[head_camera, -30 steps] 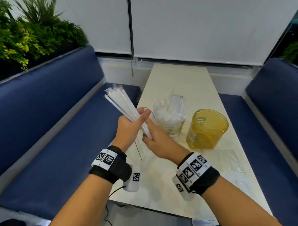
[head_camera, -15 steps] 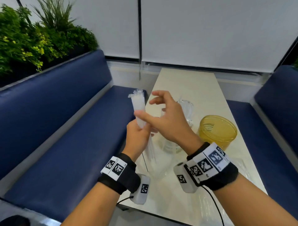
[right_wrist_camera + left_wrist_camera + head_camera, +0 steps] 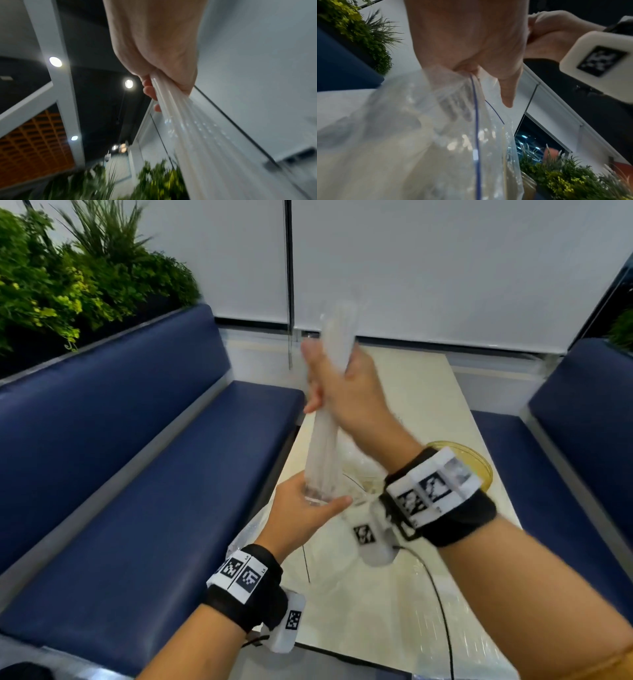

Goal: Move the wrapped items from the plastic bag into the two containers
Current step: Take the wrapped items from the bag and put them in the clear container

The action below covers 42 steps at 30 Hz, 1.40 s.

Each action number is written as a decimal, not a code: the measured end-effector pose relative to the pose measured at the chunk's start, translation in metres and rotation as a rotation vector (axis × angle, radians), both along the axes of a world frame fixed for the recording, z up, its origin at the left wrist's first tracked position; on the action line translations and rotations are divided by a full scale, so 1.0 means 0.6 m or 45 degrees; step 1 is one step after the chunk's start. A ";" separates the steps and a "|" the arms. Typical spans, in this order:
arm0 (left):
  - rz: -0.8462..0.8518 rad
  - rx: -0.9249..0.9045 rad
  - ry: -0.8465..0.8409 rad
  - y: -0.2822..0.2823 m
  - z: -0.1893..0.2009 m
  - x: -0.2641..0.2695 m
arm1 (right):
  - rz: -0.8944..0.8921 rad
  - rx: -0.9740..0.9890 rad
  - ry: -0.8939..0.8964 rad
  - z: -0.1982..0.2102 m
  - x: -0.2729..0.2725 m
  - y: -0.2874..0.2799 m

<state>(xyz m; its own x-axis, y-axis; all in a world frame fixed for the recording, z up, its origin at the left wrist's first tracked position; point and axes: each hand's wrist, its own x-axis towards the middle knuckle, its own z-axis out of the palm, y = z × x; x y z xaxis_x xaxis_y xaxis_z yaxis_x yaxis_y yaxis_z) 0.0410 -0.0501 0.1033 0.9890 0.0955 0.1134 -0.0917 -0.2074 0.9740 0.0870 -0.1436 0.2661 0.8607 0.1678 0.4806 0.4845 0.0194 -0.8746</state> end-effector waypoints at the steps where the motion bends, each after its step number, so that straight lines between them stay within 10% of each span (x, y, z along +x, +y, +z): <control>1: -0.022 0.027 0.013 0.000 -0.005 0.000 | 0.012 0.057 -0.046 0.028 0.010 -0.016; 7: -0.162 0.134 -0.011 -0.014 -0.025 -0.015 | -0.153 0.200 -0.271 0.099 0.103 -0.104; 26: -0.405 0.297 0.018 -0.040 -0.077 -0.034 | -0.454 -0.520 0.325 -0.178 0.225 -0.138; 33: -0.445 0.340 0.009 -0.050 -0.083 -0.032 | -0.488 -0.440 -0.369 -0.132 0.219 -0.144; 42: -0.468 0.323 0.004 -0.058 -0.079 -0.029 | -0.388 -1.531 -0.371 -0.198 0.199 -0.148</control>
